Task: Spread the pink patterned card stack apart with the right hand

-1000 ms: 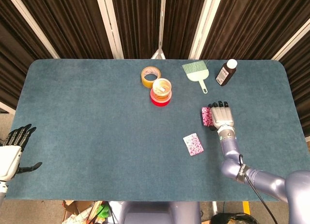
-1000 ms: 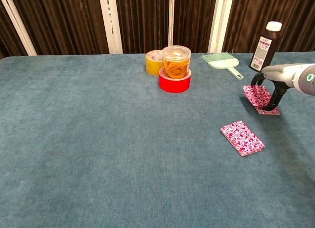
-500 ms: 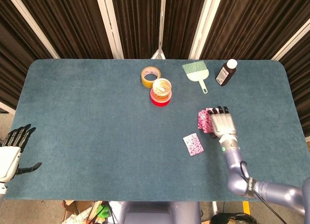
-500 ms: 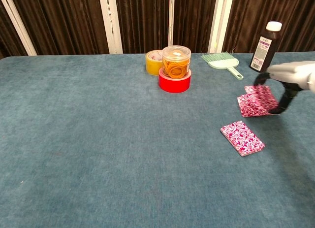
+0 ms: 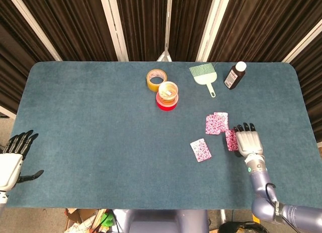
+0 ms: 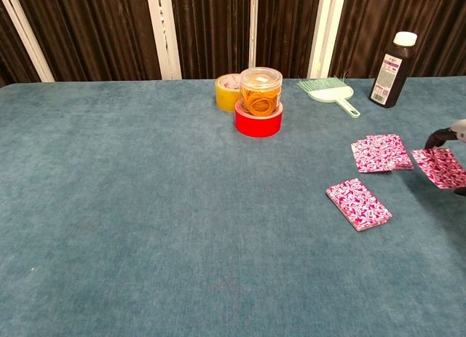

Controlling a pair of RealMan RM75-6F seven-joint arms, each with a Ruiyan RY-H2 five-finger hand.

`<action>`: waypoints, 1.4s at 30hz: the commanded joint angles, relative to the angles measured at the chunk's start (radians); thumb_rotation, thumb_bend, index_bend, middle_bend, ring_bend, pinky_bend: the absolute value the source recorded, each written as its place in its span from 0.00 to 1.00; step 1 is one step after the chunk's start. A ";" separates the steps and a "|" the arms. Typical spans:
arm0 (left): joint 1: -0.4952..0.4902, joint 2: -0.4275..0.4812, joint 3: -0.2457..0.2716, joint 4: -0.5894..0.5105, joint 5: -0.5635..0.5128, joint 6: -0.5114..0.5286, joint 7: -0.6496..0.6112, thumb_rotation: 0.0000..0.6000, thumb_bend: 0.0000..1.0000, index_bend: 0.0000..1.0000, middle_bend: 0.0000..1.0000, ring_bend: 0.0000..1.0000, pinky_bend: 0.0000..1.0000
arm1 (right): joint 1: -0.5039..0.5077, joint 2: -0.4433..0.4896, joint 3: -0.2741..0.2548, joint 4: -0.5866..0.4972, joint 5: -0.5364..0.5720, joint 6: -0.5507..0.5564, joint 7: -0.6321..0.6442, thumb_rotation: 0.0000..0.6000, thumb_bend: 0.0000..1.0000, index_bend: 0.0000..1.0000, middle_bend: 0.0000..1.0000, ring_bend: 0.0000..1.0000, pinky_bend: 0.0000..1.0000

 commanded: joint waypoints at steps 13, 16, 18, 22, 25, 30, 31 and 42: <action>0.002 -0.001 -0.003 -0.002 -0.010 -0.001 0.012 1.00 0.00 0.00 0.00 0.00 0.04 | -0.022 0.001 -0.021 -0.044 0.013 0.003 -0.062 1.00 0.33 0.00 0.00 0.00 0.00; 0.002 0.000 -0.003 -0.001 -0.010 -0.001 0.011 1.00 0.00 0.00 0.00 0.00 0.04 | -0.025 -0.004 -0.021 -0.039 0.023 0.008 -0.074 1.00 0.33 0.00 0.00 0.00 0.00; 0.001 0.000 -0.003 -0.002 -0.010 -0.003 0.009 1.00 0.00 0.00 0.00 0.00 0.04 | -0.028 -0.003 -0.019 -0.041 0.028 0.010 -0.075 1.00 0.33 0.00 0.00 0.00 0.00; 0.001 0.002 -0.004 -0.003 -0.011 -0.003 0.007 1.00 0.00 0.00 0.00 0.00 0.04 | -0.040 0.015 -0.016 -0.057 0.012 0.018 -0.062 1.00 0.33 0.00 0.00 0.00 0.00; 0.002 0.002 -0.004 -0.002 -0.011 -0.001 0.006 1.00 0.00 0.00 0.00 0.00 0.04 | -0.063 0.041 -0.017 -0.079 -0.043 0.042 -0.022 1.00 0.33 0.00 0.00 0.00 0.00; 0.002 0.001 -0.005 -0.001 -0.013 -0.001 0.007 1.00 0.00 0.00 0.00 0.00 0.04 | -0.150 0.108 -0.049 -0.124 -0.242 0.157 0.086 1.00 0.33 0.00 0.00 0.00 0.00; 0.002 0.001 -0.006 -0.001 -0.013 0.000 0.007 1.00 0.00 0.00 0.00 0.00 0.04 | -0.170 0.122 -0.060 -0.132 -0.284 0.183 0.105 1.00 0.33 0.00 0.00 0.00 0.00; 0.013 -0.006 -0.014 0.009 -0.033 0.014 0.036 1.00 0.00 0.00 0.00 0.00 0.04 | -0.450 0.215 -0.192 -0.061 -0.732 0.552 0.378 1.00 0.33 0.00 0.00 0.00 0.00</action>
